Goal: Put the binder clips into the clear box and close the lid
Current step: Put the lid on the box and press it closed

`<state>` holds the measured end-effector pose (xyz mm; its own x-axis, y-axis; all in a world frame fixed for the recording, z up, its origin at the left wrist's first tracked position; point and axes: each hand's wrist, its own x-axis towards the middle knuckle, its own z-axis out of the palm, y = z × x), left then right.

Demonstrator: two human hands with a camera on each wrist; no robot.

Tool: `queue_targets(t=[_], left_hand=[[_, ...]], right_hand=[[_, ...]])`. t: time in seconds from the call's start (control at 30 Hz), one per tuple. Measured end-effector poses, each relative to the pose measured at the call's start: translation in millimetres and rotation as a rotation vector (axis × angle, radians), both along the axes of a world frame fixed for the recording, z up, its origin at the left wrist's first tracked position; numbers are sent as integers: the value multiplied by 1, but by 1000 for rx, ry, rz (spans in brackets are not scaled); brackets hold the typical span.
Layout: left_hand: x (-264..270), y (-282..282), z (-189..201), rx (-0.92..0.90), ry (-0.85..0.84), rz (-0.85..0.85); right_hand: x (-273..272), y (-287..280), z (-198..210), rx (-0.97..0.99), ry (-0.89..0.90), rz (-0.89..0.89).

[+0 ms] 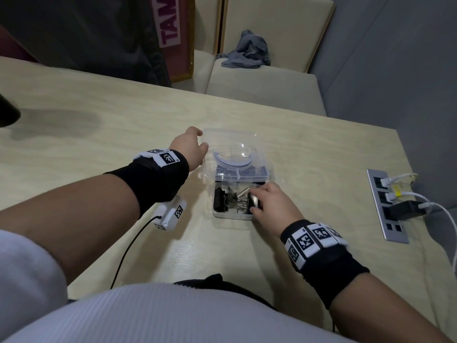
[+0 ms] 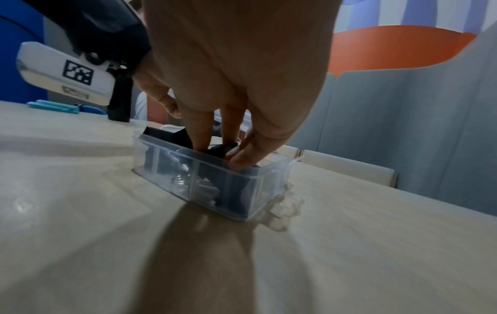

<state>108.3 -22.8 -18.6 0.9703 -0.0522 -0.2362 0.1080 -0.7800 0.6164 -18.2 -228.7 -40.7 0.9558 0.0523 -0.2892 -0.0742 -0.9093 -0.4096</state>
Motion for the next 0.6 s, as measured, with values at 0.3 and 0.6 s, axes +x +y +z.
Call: queue_targets(t=[0.3,0.6], left_hand=[[0,3,1,-9,-9,13],[0,3,2,-17,-15,18]], right_hand=[[2,5,14,25,-13,6],[9,-9,22,95,-18,-45]])
